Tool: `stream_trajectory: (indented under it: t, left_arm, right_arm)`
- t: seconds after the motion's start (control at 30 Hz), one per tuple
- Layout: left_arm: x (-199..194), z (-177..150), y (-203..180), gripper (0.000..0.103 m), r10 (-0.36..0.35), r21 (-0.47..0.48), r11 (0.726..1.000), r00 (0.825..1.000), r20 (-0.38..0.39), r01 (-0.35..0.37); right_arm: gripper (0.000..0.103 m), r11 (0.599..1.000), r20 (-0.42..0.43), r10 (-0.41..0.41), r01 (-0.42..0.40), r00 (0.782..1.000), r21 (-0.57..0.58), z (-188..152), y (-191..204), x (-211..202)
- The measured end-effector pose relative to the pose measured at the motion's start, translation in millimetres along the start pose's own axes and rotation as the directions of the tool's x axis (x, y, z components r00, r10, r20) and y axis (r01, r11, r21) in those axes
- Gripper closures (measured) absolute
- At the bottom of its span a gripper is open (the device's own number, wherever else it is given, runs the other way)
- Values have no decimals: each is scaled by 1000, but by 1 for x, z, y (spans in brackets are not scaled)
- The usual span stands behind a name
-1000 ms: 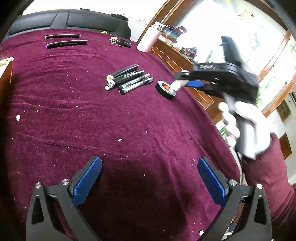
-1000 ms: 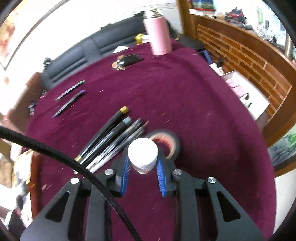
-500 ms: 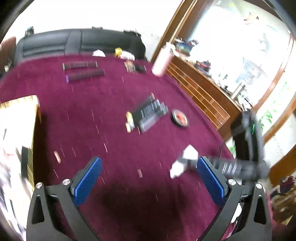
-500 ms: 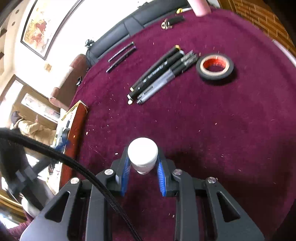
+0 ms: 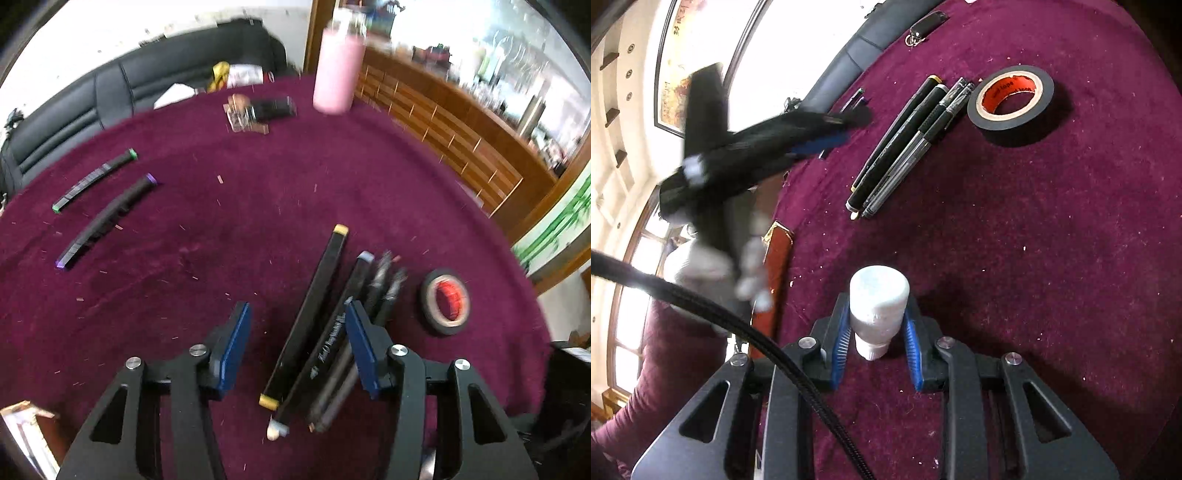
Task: Organize objects
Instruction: 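Grasp a thick black marker with the left tool while the right tool holds the white item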
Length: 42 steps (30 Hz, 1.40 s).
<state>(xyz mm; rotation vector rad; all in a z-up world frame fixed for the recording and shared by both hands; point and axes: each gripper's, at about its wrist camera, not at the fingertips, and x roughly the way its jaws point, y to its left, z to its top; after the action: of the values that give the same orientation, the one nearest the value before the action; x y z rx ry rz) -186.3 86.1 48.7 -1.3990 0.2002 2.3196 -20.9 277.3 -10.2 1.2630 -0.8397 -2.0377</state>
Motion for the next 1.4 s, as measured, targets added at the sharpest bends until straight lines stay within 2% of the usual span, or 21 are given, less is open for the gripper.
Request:
stream_trajectory:
  t: [0.03,0.13,0.27,0.33,0.37,0.43,0.5,0.57,0.63,0.73,0.8,0.9,0.93,1.03,1.07,1.13,1.2,1.23,1.3,1.37,1.4]
  left_arm:
    - [7,-2,1,57,2,-6,1000,1000,-12,-2]
    - [13,-2,6,56,-59,-49,997,998,5,59]
    - [11,-8,0,53,-59,-33,998,998,30,60]
    - [14,-8,0,56,-97,-56,994,995,11,98]
    - [14,-11,-8,60,-46,-10,999,999,6,47]
    - [18,-9,-10,61,-36,8,999,999,1,36]
    - [14,-9,4,68,-92,-67,994,996,-13,91]
    - [13,-9,23,68,-141,-152,978,990,1,140]
    - [12,-10,34,68,-129,-169,977,991,17,130]
    - [16,-7,26,68,-79,-121,990,997,-10,77]
    - [13,-7,22,68,-108,-115,987,994,10,109]
    - [14,-3,34,68,-134,-190,972,990,46,140]
    - [16,-3,38,68,-124,-208,969,991,43,130]
    - [16,-4,47,70,-24,-234,972,999,27,30]
    - [17,-5,44,77,21,-201,979,999,25,-16]
    - [21,-2,31,78,99,-123,988,995,16,-97]
    - [27,-1,12,80,203,-7,979,979,12,-203]
    - [28,0,6,80,235,19,972,972,20,-236]
    - [29,-1,-1,91,252,50,966,967,25,-253]
    - [29,-5,-4,93,269,93,958,963,34,-271]
    - [28,-6,-2,92,251,86,964,967,33,-253]
  right_arm:
    - [79,1000,-3,3,-3,1000,-2,0,0,1]
    - [79,1000,-8,11,-11,1000,-1,1,1,4]
    - [79,1000,-5,16,-16,1000,9,2,2,9]
    - [79,1000,-3,20,-20,1000,13,2,2,11]
    - [79,1000,-3,22,-22,1000,14,3,2,12]
    - [79,999,-1,26,-26,1000,18,3,3,14]
    - [79,999,0,29,-29,1000,20,4,4,16]
    - [79,999,1,32,-32,999,22,4,4,19]
    - [79,999,2,31,-31,1000,21,5,6,22]
    - [79,999,2,30,-30,1000,20,6,7,26]
    - [79,999,2,30,-30,1000,19,6,9,29]
    - [79,999,3,34,-34,999,22,6,8,31]
    - [79,999,5,36,-36,999,23,6,9,32]
    - [79,999,5,35,-35,999,23,6,9,37]
    - [79,999,4,36,-36,999,24,6,10,38]
    - [79,999,5,41,-41,999,29,5,8,30]
    - [79,998,5,45,-46,999,32,12,0,25]
    - [79,998,5,47,-47,999,33,15,-1,24]
    - [80,999,6,45,-45,999,30,14,-3,21]
    - [80,999,6,29,-29,1000,17,14,-1,21]
    - [80,1000,5,18,-18,1000,7,13,1,22]
